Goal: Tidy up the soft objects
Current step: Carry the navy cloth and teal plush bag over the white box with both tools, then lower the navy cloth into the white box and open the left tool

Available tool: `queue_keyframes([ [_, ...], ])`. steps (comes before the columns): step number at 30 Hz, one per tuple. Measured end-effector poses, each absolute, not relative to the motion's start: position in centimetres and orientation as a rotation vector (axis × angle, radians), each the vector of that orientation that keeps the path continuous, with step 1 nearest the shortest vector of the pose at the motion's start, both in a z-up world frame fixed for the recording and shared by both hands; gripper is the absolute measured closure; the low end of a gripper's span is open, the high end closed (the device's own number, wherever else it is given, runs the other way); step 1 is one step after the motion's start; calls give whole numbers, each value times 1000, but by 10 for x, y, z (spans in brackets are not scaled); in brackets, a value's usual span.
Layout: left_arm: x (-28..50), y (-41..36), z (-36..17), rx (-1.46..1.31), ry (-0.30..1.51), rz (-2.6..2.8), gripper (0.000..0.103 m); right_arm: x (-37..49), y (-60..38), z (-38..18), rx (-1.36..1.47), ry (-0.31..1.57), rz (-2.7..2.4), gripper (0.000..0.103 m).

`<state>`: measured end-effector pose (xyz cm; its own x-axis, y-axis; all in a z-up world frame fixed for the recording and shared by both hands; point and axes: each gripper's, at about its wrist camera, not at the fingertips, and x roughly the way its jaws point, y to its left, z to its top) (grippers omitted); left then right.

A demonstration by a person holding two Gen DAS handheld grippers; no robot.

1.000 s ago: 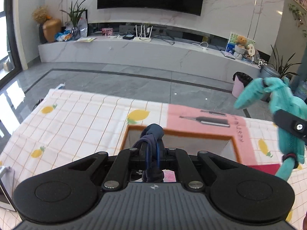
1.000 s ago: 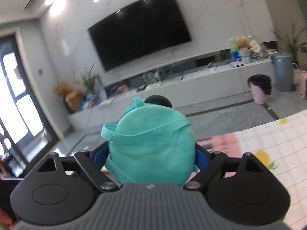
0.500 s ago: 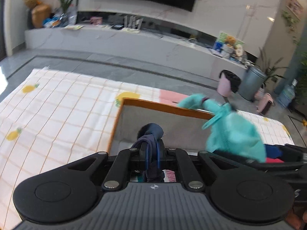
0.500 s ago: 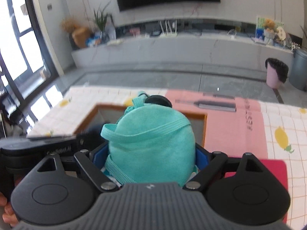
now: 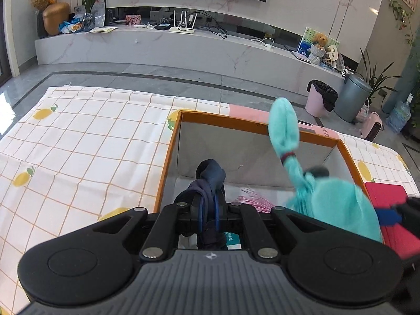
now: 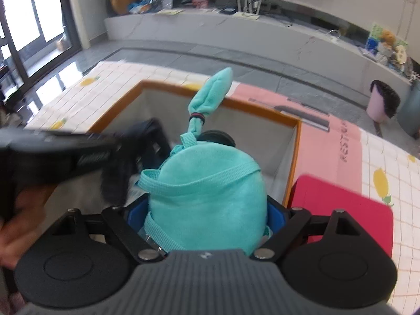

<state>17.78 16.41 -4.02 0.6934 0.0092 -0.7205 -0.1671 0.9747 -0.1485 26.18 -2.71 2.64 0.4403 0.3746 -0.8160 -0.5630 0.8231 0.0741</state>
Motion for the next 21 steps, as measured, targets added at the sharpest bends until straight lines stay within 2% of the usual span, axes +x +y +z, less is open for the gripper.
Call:
queue_keyframes([
  [6, 178, 165, -40, -207, 802, 102, 94, 236, -34, 35, -292, 941, 616, 17],
  [12, 177, 165, -39, -236, 801, 108, 94, 264, -32, 38, -185, 910, 523, 17],
  [21, 183, 157, -43, -154, 769, 144, 91, 291, -15, 18, -236, 880, 460, 17],
])
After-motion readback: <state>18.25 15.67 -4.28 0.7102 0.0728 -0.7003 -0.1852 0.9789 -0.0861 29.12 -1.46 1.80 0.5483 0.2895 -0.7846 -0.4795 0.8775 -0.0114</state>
